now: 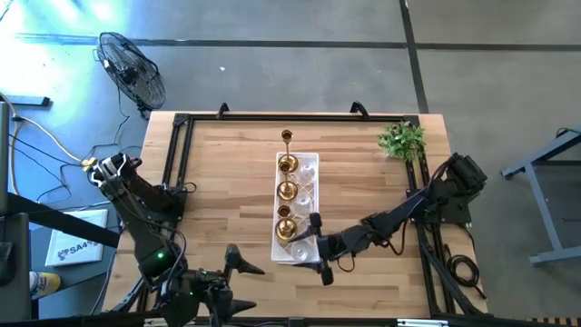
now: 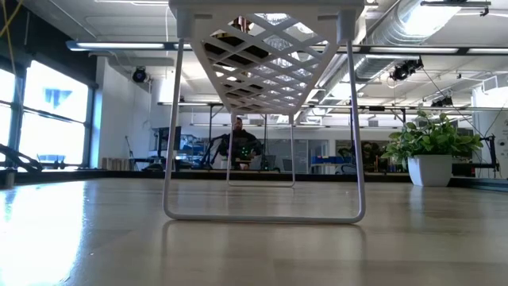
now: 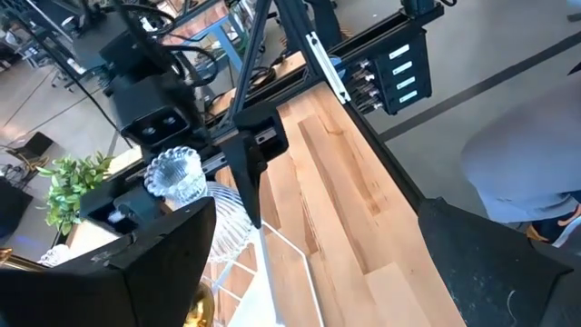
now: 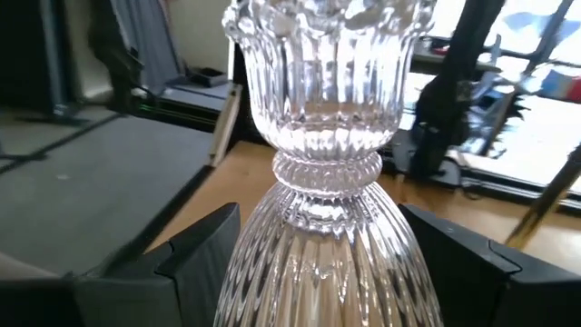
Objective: Pick & Place candle stick holders
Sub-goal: Put the transparent candle holder on the shelf aligned with the other transparent candle holders
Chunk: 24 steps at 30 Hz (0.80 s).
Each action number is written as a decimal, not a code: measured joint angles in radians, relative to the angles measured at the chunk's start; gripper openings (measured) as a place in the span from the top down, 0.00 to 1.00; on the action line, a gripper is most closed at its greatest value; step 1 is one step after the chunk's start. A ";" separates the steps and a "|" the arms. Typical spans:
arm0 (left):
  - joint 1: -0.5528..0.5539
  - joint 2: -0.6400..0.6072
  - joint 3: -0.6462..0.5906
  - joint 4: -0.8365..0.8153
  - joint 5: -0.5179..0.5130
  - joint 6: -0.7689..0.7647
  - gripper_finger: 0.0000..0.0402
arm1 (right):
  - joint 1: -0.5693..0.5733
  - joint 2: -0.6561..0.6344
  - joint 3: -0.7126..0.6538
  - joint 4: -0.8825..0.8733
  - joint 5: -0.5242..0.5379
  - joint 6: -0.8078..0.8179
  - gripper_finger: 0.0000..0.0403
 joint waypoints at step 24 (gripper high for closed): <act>0.000 0.000 0.000 -0.014 0.005 -0.020 0.06 | 0.068 0.002 0.000 -0.089 0.344 0.181 0.32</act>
